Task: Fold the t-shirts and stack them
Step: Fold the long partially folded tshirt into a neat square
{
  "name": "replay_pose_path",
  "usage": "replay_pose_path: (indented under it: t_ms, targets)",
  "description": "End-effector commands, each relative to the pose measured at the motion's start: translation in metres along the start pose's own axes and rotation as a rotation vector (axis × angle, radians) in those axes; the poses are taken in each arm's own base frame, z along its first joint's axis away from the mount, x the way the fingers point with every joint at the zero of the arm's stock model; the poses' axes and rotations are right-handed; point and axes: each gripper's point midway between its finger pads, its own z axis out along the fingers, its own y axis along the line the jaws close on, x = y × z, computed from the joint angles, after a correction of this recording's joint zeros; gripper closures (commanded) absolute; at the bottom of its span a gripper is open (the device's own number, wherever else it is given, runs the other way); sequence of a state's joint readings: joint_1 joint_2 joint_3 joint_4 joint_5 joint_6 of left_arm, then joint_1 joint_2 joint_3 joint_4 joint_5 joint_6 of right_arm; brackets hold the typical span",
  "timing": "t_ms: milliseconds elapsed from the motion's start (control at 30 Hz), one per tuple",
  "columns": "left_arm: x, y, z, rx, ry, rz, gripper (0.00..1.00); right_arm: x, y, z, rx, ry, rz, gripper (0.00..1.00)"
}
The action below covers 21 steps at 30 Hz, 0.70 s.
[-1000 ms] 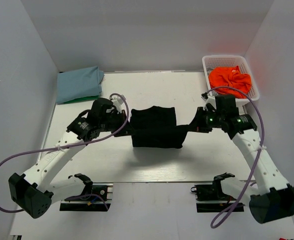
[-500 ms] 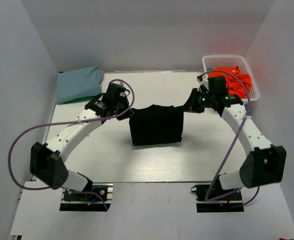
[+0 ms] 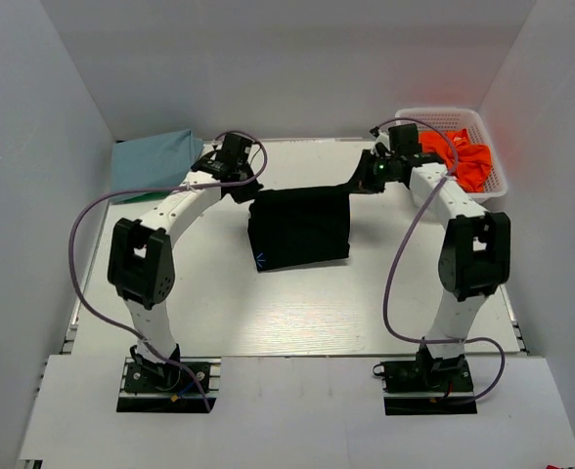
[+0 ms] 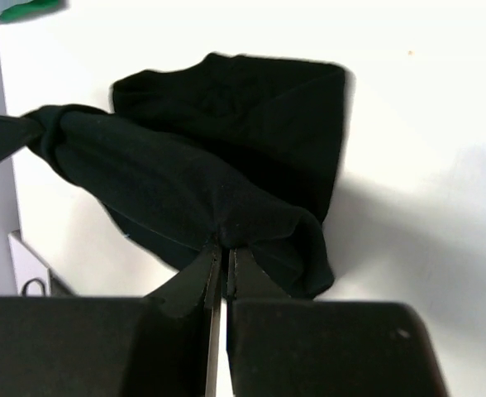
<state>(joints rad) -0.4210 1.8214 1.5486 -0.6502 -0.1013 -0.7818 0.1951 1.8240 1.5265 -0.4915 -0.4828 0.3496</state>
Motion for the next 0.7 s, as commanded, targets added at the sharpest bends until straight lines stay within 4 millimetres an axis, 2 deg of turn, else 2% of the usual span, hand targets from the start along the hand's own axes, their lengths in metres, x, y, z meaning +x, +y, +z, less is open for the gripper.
replay_pose_path:
  t_ms: [0, 67, 100, 133, 167, 200, 233, 267, 300, 367, 400, 433, 467, 500, 533, 600, 667]
  targets:
    - [-0.031, 0.017, 0.018, -0.069, -0.06, -0.021, 1.0, -0.031, -0.017, 0.016, -0.002, -0.068, -0.069, 1.0]
    - [-0.032, 0.022, 0.04, -0.095, -0.044, -0.037, 1.0, -0.043, -0.018, 0.031, -0.023, -0.076, -0.09, 1.0]
    - [-0.031, 0.022, 0.047, -0.102, -0.037, -0.036, 1.0, -0.042, -0.027, 0.042, -0.021, -0.063, -0.077, 1.0]
    - [-0.043, 0.028, 0.052, -0.11, -0.051, -0.066, 1.0, -0.049, -0.031, 0.055, -0.034, -0.075, -0.109, 1.0]
    - [-0.041, 0.029, 0.057, -0.122, -0.038, -0.073, 0.92, -0.058, -0.02, 0.057, -0.094, -0.084, -0.138, 1.0]
    - [-0.039, 0.044, 0.071, -0.168, -0.023, -0.092, 0.83, -0.061, -0.02, 0.062, -0.11, -0.088, -0.148, 0.75]
    - [-0.047, 0.05, 0.072, -0.187, -0.022, -0.119, 0.79, -0.06, -0.029, 0.081, -0.133, -0.063, -0.138, 0.69]
    - [-0.05, 0.055, 0.076, -0.2, -0.017, -0.136, 0.6, -0.075, -0.019, 0.079, -0.155, -0.082, -0.172, 0.63]
    - [-0.051, 0.056, 0.078, -0.196, -0.004, -0.144, 0.5, -0.08, -0.02, 0.083, -0.154, -0.071, -0.164, 0.42]
    - [-0.06, 0.053, 0.075, -0.171, 0.012, -0.143, 0.29, -0.078, -0.021, 0.083, -0.152, -0.046, -0.171, 0.15]
    - [-0.059, 0.052, 0.075, -0.164, 0.019, -0.133, 0.02, -0.081, -0.014, 0.078, -0.147, -0.062, -0.194, 0.1]
    - [-0.051, 0.054, 0.079, -0.155, 0.045, -0.116, 0.01, -0.077, -0.011, 0.069, -0.143, -0.071, -0.201, 0.1]
    - [-0.058, 0.045, 0.07, -0.108, 0.018, -0.108, 0.0, -0.075, -0.007, 0.063, -0.144, -0.103, -0.219, 0.1]
    - [-0.056, 0.043, 0.069, -0.088, 0.018, -0.109, 0.0, -0.07, -0.012, 0.063, -0.126, -0.106, -0.21, 0.1]
    - [-0.042, 0.046, 0.07, -0.064, 0.057, -0.08, 0.0, -0.059, -0.017, 0.059, -0.109, -0.103, -0.2, 0.1]
    - [-0.033, 0.03, 0.067, 0.025, 0.052, -0.045, 0.03, -0.044, -0.028, 0.058, -0.072, -0.104, -0.194, 0.1]
    - [-0.031, 0.018, 0.068, 0.094, 0.038, 0.025, 0.05, -0.038, -0.031, 0.059, -0.067, -0.093, -0.204, 0.1]
